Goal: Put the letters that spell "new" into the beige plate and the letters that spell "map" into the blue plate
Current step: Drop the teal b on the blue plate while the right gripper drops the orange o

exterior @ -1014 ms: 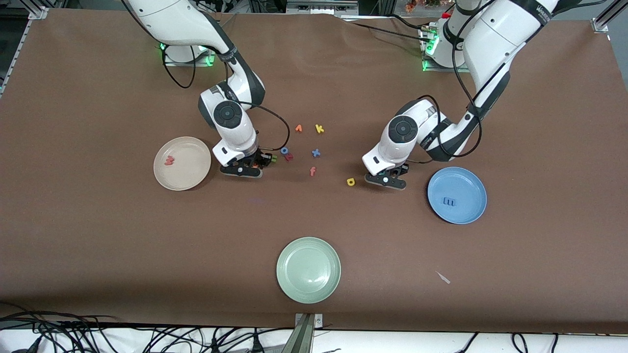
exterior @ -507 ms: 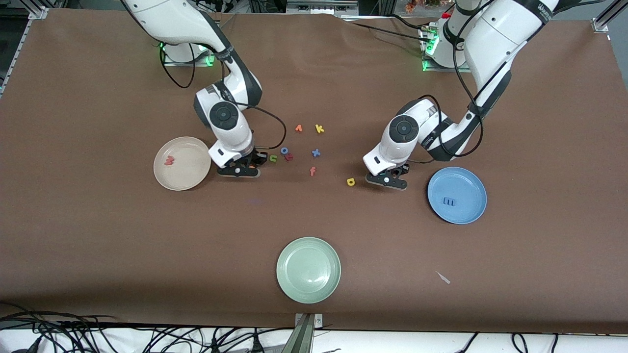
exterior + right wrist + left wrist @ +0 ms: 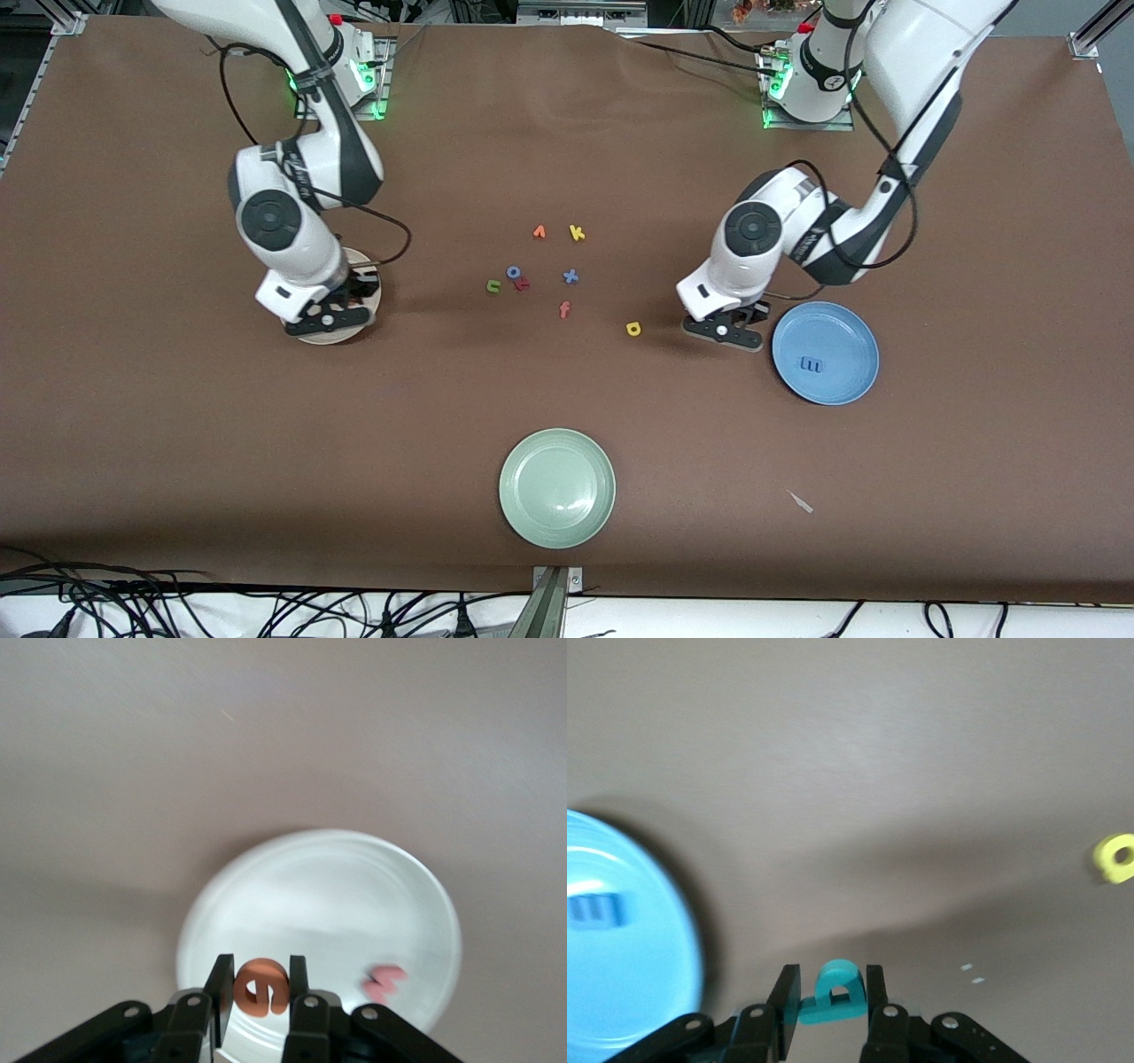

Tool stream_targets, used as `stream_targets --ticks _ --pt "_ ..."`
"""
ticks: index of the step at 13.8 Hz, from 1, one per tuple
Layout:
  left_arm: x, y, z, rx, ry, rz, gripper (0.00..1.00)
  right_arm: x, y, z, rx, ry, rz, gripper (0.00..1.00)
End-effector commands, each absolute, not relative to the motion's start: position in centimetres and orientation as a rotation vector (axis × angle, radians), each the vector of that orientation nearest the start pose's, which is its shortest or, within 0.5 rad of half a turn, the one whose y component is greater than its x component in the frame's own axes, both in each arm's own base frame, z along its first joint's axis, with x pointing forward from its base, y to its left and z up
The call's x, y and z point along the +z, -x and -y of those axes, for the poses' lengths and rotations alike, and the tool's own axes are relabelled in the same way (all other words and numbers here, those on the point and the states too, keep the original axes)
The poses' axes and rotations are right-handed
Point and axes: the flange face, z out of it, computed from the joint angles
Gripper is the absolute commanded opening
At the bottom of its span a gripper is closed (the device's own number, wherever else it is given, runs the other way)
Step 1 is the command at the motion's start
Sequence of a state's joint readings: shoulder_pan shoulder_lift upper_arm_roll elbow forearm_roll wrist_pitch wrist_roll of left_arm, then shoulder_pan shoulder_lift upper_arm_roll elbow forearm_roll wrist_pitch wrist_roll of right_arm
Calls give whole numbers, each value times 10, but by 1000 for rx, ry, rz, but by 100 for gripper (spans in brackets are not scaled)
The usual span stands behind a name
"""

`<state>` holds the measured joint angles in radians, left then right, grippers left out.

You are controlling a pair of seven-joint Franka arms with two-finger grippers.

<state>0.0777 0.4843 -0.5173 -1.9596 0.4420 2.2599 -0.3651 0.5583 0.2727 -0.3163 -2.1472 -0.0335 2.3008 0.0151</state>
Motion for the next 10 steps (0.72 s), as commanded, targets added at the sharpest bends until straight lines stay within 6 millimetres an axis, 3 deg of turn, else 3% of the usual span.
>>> stream_targets --ticks 1,6,10 --pt "263 -571 185 136 2960 -660 31 262 -496 -92 122 3181 463 29" --pt "254 -589 104 187 2944 -821 31 228 -476 -76 26 3188 468 31" --pt "243 -589 89 207 2956 -834 32 217 -476 -75 2 3197 472 45"
